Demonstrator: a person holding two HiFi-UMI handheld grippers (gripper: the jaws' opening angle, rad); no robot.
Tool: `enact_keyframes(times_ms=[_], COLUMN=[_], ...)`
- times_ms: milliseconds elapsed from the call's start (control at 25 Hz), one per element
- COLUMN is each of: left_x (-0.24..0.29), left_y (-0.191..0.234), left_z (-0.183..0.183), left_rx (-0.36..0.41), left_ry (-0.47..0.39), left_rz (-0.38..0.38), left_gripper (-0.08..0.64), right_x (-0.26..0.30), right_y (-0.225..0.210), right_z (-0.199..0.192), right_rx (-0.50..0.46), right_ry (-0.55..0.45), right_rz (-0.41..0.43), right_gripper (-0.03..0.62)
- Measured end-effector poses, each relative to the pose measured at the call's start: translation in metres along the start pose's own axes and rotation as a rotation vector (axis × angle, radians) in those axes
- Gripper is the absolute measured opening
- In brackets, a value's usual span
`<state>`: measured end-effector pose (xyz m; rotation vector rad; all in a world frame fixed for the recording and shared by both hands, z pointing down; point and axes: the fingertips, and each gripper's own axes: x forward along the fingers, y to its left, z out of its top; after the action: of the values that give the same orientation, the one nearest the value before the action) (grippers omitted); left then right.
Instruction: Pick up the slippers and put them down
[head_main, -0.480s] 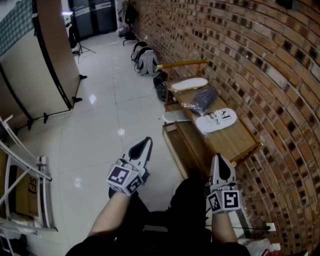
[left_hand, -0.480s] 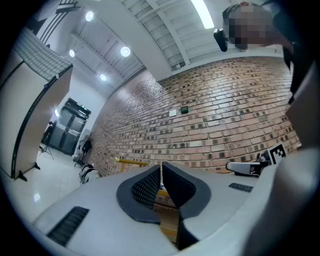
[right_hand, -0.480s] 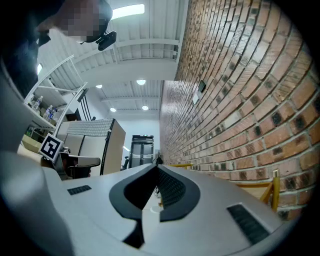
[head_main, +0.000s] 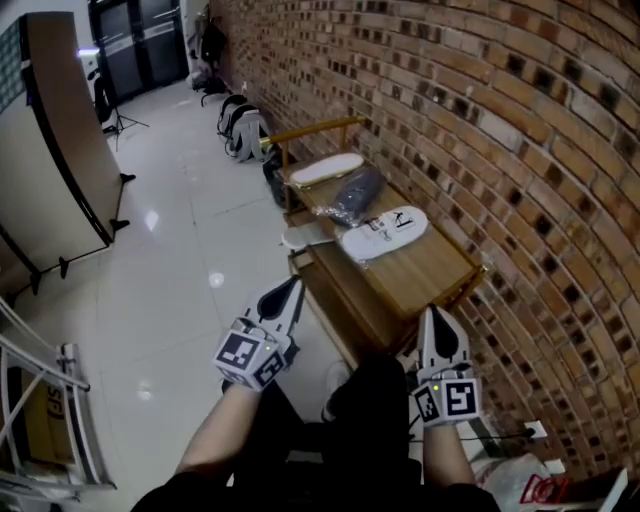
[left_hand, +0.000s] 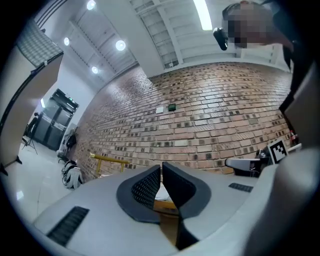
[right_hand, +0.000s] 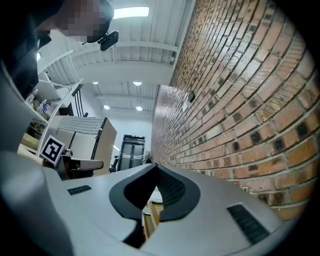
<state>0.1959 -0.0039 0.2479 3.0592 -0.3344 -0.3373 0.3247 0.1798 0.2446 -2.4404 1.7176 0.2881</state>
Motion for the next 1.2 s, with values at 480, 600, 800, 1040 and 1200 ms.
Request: enact_keyframes(times_ms=[480,600,800,1040,1200], left_x=[0.099,0.127,0.169,0.206,0.22], left_y=[-0.029,-0.029,-0.018,-0.015,-0.009], left_z=[-0.015,-0.017,-0.035,-0.081,-0.123], left_rx=[0.092,0.114,0.152,0.231,0.309], left_ry=[0.102,0.126,0.22,0.452,0.667], left_rz=[-0.124,-0.154,-0.17,-0.227,-0.287], left_gripper=[0.012,0.012,0.082,0.2,0.245], right_x=[-0.012,-0.012,-0.008,-0.004,-0.002], right_y=[-0.042,-0.048,-0.053,-0.06,-0.064], right_z=[-0.01,-0.023,-0.033,-0.051,-0.057], right_rx=[0.002,0.027,0.03,0.06,0.062], right_ry=[0.034,0.06,0.085,0.118,0.131], right_rz=[-0.069,-0.073,-0.073,-0.089,-0.095], right_gripper=[0.009,0.009,0.009,0.009,0.009])
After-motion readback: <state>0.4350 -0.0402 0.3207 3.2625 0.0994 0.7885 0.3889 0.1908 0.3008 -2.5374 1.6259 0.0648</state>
